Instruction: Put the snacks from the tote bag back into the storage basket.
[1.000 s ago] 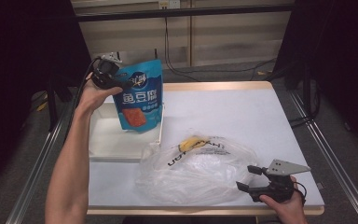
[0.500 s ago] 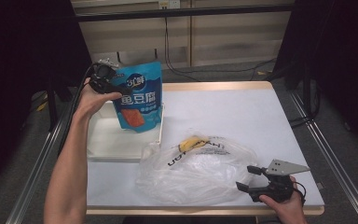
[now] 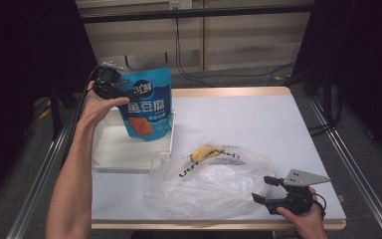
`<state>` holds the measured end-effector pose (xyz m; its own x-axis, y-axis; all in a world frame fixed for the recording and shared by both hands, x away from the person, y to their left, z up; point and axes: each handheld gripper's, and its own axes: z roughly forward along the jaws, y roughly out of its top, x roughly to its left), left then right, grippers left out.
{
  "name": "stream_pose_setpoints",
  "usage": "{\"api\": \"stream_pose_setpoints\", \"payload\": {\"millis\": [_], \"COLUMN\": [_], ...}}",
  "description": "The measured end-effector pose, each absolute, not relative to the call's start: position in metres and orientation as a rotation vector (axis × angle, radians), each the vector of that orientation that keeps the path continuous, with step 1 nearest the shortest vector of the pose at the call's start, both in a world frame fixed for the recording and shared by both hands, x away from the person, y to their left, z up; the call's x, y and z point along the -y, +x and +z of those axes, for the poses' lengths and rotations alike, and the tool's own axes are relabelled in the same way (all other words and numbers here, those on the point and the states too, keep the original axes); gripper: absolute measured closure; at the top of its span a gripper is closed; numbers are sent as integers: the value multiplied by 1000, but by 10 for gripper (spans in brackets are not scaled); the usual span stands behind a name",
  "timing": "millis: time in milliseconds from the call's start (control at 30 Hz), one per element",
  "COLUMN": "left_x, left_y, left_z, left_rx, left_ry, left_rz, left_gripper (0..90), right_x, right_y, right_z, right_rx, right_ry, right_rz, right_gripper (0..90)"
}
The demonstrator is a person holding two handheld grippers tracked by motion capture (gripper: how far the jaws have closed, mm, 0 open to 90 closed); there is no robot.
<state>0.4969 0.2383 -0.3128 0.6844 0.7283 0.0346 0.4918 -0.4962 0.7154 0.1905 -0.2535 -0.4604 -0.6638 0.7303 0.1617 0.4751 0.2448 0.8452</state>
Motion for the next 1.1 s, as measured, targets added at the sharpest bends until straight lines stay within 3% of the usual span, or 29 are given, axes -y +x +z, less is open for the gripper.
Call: {"api": "stream_pose_setpoints", "payload": {"millis": [167, 367, 800, 1100], "left_x": [-240, -240, -255, -260], "left_y": [495, 491, 476, 448], "left_z": [-312, -309, -314, -304], "left_rx": [-940, -949, -988, -978], "left_ry": [2166, 2137, 2073, 2097], "left_rz": [439, 426, 434, 550], "left_gripper": [62, 36, 53, 33], "right_x": [256, 255, 256, 254], "right_y": [192, 193, 192, 189], "right_z": [-462, -462, -460, -457], "right_rx": [-2252, -2249, -2241, -2227], "right_ry": [1134, 1134, 1135, 1119], "right_rz": [1385, 1387, 1382, 1377], "right_gripper": [250, 250, 250, 250]}}
